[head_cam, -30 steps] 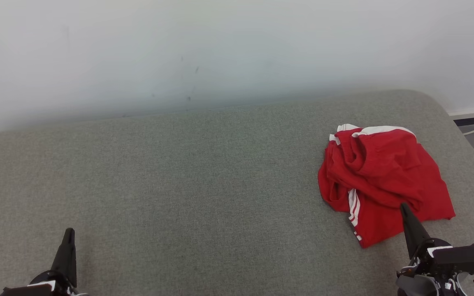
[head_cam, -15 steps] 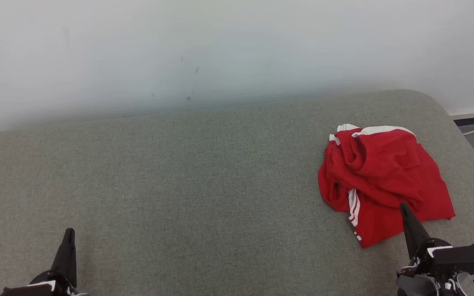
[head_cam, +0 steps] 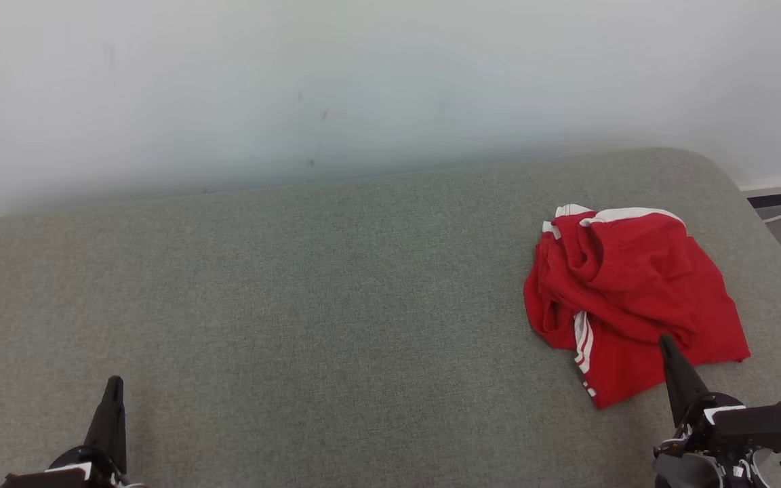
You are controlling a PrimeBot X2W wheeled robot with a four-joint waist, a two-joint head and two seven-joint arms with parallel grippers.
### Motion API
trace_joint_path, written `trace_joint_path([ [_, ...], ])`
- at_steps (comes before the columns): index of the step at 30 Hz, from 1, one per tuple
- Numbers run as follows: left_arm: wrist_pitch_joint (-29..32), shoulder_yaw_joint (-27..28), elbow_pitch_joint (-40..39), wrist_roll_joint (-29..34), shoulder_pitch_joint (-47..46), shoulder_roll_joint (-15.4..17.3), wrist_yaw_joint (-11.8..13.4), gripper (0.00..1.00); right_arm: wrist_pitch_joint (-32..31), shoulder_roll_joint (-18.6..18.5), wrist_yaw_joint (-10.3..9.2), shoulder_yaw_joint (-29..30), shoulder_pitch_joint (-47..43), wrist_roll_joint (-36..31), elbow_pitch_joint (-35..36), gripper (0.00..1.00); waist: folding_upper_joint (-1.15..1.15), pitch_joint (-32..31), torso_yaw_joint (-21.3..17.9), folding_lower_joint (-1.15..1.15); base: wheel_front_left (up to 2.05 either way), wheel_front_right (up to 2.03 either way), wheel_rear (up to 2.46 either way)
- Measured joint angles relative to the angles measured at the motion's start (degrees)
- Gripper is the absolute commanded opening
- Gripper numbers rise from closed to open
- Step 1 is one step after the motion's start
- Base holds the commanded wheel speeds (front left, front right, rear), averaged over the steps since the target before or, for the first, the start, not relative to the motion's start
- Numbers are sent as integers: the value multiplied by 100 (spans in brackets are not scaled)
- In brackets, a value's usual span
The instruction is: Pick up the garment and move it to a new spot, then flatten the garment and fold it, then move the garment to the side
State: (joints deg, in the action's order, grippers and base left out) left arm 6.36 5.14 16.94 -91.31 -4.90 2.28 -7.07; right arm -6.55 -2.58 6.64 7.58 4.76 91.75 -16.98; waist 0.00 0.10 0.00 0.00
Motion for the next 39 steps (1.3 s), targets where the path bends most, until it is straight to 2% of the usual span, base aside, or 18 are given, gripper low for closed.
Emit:
trace_joint_path([
  [39,0,0,4,-1,-2,-1,-1,0,0,0,25,0,1,0,-7,0,0,0,0,1,0,0,0],
])
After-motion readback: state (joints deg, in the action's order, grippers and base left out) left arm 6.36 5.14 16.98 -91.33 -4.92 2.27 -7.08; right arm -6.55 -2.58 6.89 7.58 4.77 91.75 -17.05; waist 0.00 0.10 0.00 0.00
